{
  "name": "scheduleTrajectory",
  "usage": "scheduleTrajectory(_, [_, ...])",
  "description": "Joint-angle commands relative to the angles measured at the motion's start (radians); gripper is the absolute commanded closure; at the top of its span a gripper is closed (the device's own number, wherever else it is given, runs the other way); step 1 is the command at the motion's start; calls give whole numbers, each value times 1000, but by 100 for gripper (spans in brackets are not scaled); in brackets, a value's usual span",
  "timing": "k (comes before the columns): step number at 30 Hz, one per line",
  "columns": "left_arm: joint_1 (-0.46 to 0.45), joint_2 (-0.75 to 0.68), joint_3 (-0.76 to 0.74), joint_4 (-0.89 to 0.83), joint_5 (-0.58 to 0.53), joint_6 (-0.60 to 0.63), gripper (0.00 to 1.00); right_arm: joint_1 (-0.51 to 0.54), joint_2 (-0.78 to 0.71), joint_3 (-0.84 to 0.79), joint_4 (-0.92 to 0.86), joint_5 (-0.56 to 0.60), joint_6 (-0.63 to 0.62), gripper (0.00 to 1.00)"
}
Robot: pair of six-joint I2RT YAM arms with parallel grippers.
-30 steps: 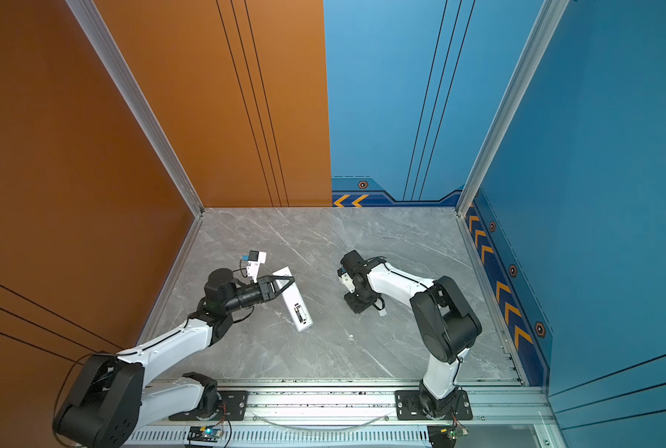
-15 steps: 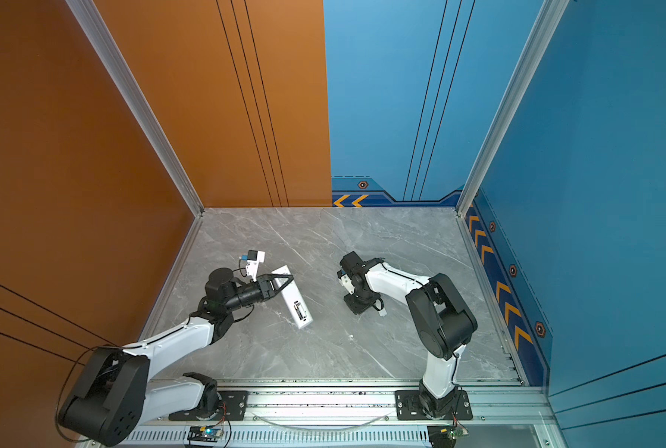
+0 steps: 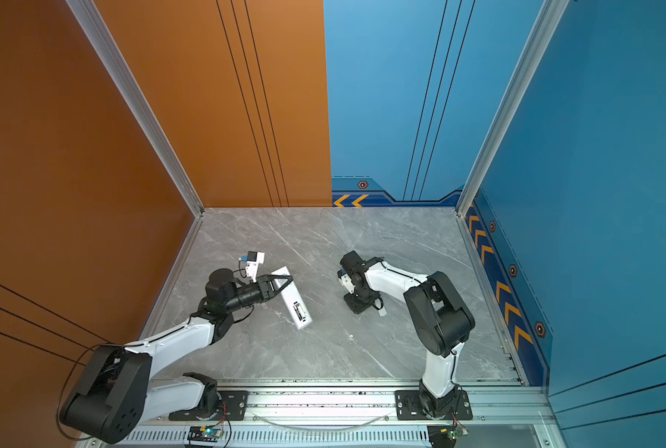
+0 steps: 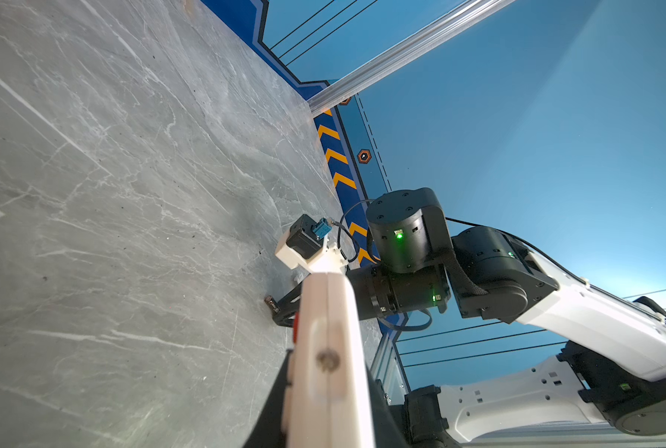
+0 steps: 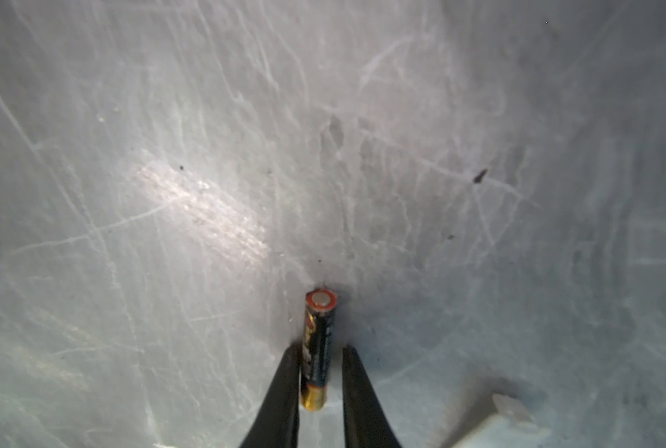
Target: Load the batteries into the remote control
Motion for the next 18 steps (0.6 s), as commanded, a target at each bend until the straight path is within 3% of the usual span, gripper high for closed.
scheduleTrajectory(1, [9, 15, 1, 36, 6, 2, 100, -5, 22, 17, -43, -16, -6, 83])
scheduleTrajectory(18, [8, 23, 2, 38, 1, 1, 100, 1, 3, 16, -49, -10, -4, 97])
